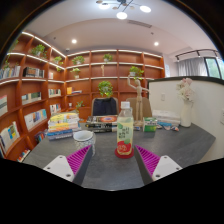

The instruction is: Pour water

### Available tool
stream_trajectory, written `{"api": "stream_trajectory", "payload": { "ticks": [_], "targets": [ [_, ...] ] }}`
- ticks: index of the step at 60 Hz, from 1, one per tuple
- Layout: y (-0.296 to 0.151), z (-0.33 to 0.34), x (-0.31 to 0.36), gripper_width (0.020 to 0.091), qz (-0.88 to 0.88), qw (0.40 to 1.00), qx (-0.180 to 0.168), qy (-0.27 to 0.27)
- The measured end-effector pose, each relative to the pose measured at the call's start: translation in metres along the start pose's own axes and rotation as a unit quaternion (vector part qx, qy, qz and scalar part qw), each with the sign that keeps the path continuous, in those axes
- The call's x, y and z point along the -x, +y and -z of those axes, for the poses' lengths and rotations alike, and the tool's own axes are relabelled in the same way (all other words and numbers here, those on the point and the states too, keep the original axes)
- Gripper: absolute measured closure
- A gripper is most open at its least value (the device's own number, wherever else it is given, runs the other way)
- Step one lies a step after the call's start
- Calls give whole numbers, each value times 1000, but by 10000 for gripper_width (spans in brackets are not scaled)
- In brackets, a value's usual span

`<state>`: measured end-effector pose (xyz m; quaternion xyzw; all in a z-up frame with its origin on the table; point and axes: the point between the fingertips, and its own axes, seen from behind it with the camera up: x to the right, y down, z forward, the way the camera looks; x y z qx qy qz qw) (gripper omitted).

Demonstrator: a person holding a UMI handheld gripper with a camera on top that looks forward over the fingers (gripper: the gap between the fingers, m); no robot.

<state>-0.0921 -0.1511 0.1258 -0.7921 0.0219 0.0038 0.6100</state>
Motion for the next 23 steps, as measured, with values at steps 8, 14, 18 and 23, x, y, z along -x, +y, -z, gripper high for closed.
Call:
{"api": "stream_trajectory", "payload": {
  "ticks": [8, 14, 18, 23],
  "targets": [
    [-7, 19, 16, 257, 9, 1000, -9, -16],
    [-13, 29, 21, 257, 20, 999, -20, -17],
    [-18, 32, 25, 259, 21, 999, -28, -18],
    [-18, 35, 28, 260, 24, 999, -29, -21]
  ]
}}
